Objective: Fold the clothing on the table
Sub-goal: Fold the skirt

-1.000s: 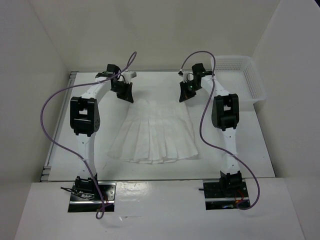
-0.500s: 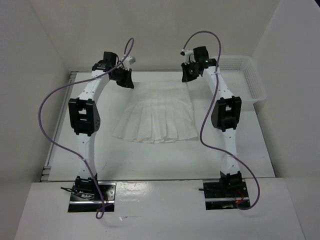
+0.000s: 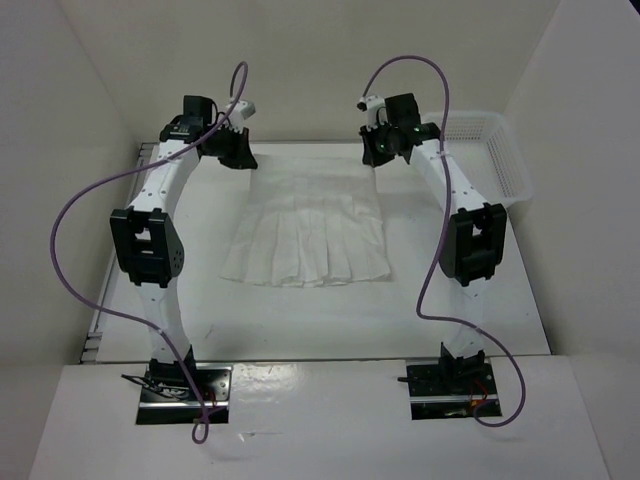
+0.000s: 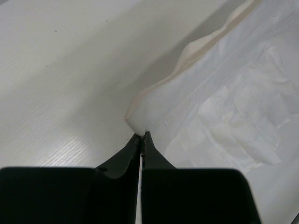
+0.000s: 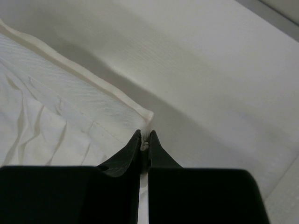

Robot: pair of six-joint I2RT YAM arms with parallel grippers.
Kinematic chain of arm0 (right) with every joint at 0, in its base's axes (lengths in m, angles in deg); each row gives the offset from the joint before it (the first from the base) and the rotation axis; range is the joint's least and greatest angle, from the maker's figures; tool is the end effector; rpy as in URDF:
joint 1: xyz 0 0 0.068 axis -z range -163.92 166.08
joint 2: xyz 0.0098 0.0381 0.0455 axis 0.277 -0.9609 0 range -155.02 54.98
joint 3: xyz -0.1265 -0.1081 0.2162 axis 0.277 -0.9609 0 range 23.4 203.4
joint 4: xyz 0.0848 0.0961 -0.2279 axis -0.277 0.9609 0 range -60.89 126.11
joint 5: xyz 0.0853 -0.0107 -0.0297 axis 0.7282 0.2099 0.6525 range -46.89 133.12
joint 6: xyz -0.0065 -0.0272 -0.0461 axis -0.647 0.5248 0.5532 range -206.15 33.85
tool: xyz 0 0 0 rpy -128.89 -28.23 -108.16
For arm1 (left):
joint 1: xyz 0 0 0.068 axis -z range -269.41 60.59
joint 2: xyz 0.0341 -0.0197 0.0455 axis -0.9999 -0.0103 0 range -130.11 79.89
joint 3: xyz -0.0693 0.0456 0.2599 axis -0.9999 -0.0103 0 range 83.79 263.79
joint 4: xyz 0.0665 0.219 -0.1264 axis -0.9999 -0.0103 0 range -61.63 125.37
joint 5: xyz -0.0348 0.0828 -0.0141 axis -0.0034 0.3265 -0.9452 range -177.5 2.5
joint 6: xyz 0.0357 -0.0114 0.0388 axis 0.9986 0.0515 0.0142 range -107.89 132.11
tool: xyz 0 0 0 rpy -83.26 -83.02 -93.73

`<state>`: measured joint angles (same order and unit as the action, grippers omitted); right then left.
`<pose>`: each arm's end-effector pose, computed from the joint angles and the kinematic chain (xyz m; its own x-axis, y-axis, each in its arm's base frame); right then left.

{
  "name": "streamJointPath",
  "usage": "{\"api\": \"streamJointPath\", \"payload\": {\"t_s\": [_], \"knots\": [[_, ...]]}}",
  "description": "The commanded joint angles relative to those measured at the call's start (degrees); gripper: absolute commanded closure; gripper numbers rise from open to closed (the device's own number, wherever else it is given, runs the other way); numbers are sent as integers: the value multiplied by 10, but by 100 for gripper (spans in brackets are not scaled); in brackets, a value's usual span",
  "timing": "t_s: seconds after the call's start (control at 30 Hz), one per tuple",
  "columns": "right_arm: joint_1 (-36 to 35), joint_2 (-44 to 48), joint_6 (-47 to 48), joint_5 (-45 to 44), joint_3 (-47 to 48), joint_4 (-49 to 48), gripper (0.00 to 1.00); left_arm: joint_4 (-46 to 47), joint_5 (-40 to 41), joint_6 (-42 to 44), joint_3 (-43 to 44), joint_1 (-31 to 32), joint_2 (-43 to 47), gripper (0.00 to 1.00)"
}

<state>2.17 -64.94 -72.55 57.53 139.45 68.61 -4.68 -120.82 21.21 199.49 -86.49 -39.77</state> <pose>0.4628 0.1237 0.3111 -0.5518 -0.3714 -0.7468 -0.5538 0.8326 -0.0049 0.4723 -0.0438 0.3137 -0.6161 0.1638 -0.7704 0.5414 0.7985 -0.2632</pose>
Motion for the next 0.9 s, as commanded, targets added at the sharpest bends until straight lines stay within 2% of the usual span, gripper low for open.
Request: {"api": "streamJointPath", "payload": {"t_s": [0.0, 0.1, 0.47, 0.87], "knots": [[9, 63, 26, -84, -25, -61, 100, 11, 19, 29, -13, -30, 42, 100], [9, 79, 33, -84, -25, -61, 100, 3, 14, 43, -31, -30, 56, 100], [-7, 173, 71, -119, -137, -74, 100, 10, 33, 79, -164, -30, 156, 100], [-12, 231, 109, -113, -199, -37, 100, 9, 49, 101, -245, -30, 231, 100]]}}
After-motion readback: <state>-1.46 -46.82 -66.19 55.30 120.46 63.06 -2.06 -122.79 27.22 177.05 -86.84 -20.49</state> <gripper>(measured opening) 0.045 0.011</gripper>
